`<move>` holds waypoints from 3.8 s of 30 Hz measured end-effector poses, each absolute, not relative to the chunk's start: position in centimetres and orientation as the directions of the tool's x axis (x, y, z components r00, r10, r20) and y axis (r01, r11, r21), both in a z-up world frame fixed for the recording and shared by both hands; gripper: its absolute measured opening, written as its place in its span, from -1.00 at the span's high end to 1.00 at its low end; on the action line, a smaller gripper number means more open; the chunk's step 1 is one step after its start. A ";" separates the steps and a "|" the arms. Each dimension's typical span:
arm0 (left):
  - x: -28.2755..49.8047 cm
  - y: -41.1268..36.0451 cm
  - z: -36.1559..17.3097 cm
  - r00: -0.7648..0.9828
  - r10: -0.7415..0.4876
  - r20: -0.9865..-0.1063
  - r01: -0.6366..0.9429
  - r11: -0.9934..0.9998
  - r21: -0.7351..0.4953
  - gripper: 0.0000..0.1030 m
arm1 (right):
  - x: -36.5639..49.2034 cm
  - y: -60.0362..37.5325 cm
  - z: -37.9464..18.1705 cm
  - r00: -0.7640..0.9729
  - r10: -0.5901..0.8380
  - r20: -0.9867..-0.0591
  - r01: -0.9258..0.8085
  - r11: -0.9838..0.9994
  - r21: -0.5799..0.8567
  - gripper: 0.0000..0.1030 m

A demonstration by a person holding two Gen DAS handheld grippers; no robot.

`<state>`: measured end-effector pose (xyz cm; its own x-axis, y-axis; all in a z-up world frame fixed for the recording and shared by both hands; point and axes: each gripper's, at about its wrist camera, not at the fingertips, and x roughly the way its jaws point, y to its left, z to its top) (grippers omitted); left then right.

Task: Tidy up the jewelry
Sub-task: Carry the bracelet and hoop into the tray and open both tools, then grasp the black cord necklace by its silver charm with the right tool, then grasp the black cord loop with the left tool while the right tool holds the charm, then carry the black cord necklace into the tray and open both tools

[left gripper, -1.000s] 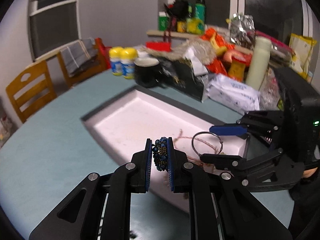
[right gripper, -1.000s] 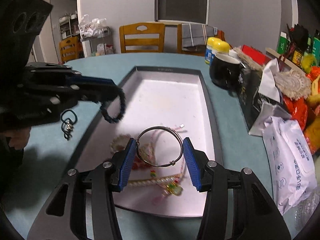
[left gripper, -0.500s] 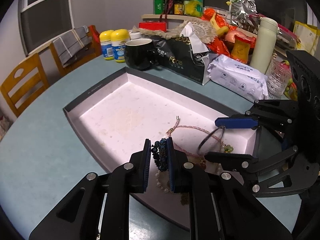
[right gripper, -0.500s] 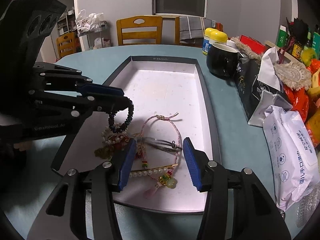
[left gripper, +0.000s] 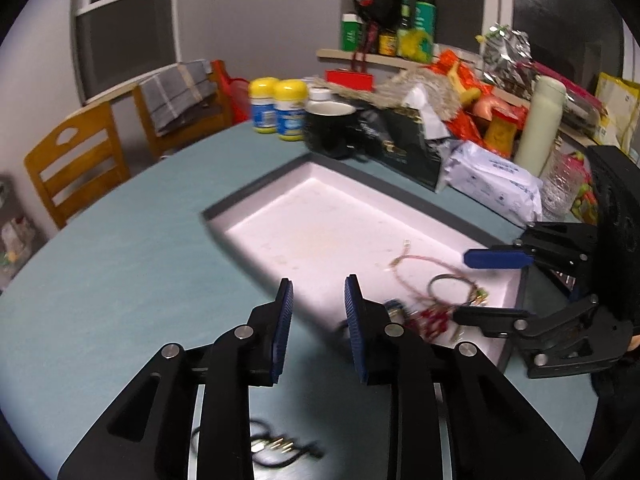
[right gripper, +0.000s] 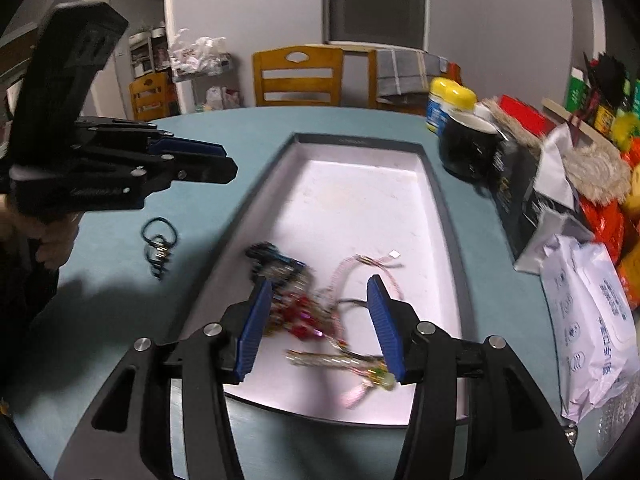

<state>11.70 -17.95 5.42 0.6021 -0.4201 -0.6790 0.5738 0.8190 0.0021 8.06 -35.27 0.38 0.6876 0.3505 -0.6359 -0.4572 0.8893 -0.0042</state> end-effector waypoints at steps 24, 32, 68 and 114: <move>9.7 -3.9 2.4 0.614 -0.373 -0.695 0.446 0.891 -0.085 0.23 | 9.1 -20.0 -3.3 0.493 0.423 -0.760 -0.687 0.725 -0.042 -0.12; 9.6 -3.4 2.0 0.606 -0.384 -0.697 0.452 0.887 -0.096 0.21 | 9.7 -19.3 -3.8 0.491 0.406 -0.771 -0.681 0.731 -0.049 -0.02; 9.0 -5.3 0.1 0.534 -0.386 -0.752 0.564 0.826 -0.023 0.16 | 9.5 -22.8 -1.3 0.572 0.479 -0.666 -0.632 0.774 0.015 0.80; 11.0 -9.1 0.9 0.582 -0.351 -0.733 0.558 0.829 0.047 1.00 | 6.9 -26.1 1.0 0.654 0.554 -0.515 -0.592 0.799 0.107 0.80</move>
<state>11.03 -9.05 0.89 0.5823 -0.3507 -0.7334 0.5580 0.8285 0.0469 6.93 -26.06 1.04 0.6538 0.5542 -0.5151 -0.5923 0.7985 0.1074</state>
